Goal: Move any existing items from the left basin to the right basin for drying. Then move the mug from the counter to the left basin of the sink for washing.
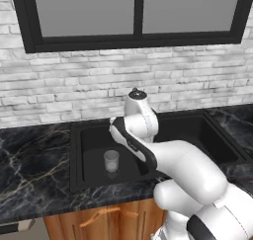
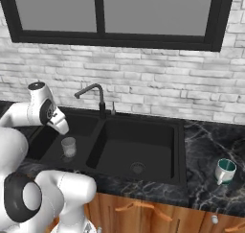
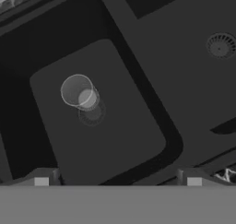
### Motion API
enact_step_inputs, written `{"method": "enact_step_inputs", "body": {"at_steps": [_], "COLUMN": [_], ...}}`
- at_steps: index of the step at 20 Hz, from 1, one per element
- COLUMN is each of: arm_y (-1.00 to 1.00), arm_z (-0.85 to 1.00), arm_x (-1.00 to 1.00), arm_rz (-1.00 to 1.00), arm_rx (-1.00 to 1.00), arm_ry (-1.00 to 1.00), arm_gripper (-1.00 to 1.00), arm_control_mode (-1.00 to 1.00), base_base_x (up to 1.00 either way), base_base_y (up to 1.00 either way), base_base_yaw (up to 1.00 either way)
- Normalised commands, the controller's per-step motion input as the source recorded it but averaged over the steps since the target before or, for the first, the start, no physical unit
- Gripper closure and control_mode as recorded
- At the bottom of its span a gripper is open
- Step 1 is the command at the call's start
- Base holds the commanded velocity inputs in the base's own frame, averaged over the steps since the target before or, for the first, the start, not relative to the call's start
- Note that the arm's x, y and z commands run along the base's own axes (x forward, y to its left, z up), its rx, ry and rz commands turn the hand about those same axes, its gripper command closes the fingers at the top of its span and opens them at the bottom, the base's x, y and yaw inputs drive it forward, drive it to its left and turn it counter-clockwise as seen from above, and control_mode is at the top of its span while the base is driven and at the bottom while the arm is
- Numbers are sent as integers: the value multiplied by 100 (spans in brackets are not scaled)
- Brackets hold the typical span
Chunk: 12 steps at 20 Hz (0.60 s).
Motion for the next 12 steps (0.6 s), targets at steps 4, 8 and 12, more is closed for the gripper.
{"method": "enact_step_inputs", "body": {"at_steps": [4,8,12], "arm_y": [1,5,10], "arm_z": [-27,-35,-34], "arm_x": [37,33,22], "arm_rz": [-7,-2,-3], "arm_rx": [0,0,-3], "arm_ry": [5,3,0], "arm_gripper": [-100,-100,-100], "arm_control_mode": [-100,-100,-100], "base_base_x": [0,0,0], "base_base_y": [0,0,0], "base_base_yaw": [0,0,0]}}
